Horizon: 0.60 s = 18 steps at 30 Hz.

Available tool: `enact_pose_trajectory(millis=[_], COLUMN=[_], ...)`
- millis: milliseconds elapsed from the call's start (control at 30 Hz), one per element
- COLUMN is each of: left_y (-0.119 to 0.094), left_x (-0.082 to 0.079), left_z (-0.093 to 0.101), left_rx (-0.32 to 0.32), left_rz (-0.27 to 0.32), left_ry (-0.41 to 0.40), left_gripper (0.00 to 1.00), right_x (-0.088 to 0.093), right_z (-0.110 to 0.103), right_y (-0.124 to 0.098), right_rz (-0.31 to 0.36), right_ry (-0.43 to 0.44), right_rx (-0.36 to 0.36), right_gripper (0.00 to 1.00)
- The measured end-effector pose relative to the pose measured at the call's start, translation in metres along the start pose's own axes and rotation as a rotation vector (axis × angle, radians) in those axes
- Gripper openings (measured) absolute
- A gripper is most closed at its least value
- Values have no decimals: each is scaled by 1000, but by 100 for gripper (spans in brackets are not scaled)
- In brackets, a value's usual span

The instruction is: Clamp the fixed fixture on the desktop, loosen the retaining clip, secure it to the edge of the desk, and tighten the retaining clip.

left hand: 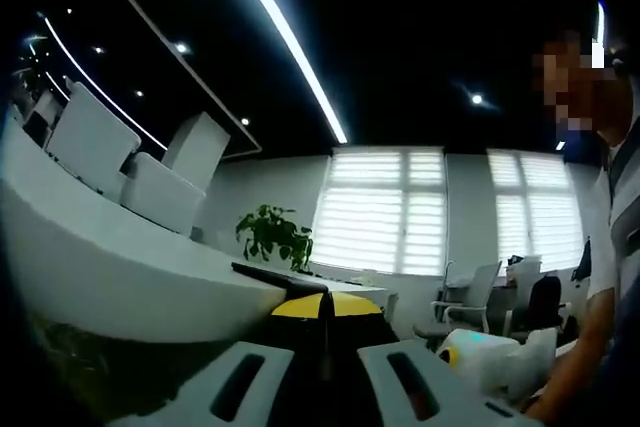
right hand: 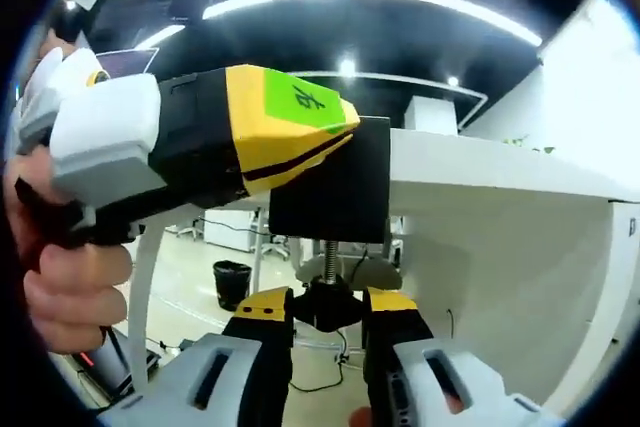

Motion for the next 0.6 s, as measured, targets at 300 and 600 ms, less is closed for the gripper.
enact_pose_trajectory(millis=[300, 600], left_y=[-1, -1], left_x=[0, 1], left_z=[2, 4], left_rx=[3, -3], left_rz=[-2, -9], left_ry=[-15, -16], left_gripper=[2, 2], right_x=[4, 6], right_z=[6, 12], right_y=[5, 15], right_rz=[181, 228], right_ry=[63, 62], right_rx=[-339, -692], right_gripper=[25, 25])
Point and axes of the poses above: the point that each gripper's makers call its tool centre point, and the gripper's own axes: y roughly forward along the fingers, z roughly to its right, x roughly out of its underside, the point moved 5 cm from there along -y, roughly backward along the fingers, and after that the axes turned 15 degrees about -y, right-handed, at the moved point
